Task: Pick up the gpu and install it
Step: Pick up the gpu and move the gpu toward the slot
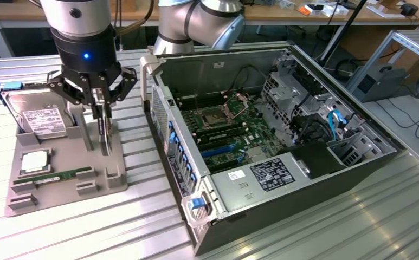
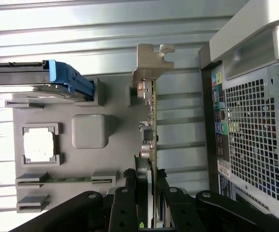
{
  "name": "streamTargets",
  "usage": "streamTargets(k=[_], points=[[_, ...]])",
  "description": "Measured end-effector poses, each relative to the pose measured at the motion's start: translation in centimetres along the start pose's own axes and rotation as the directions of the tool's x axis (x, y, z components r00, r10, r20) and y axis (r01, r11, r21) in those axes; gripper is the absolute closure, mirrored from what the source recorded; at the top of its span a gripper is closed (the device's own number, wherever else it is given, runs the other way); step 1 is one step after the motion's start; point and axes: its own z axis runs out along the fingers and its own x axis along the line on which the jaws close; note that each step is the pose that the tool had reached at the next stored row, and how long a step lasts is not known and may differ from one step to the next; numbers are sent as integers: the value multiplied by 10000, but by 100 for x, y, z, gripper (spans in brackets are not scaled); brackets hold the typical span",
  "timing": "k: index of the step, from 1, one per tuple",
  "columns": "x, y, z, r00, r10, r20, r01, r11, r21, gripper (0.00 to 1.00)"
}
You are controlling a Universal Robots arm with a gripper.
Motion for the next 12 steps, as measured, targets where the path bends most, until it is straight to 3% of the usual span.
streamTargets(k=[12], points=[[-2, 4, -90, 10000, 0, 0, 0, 10000, 0, 73]])
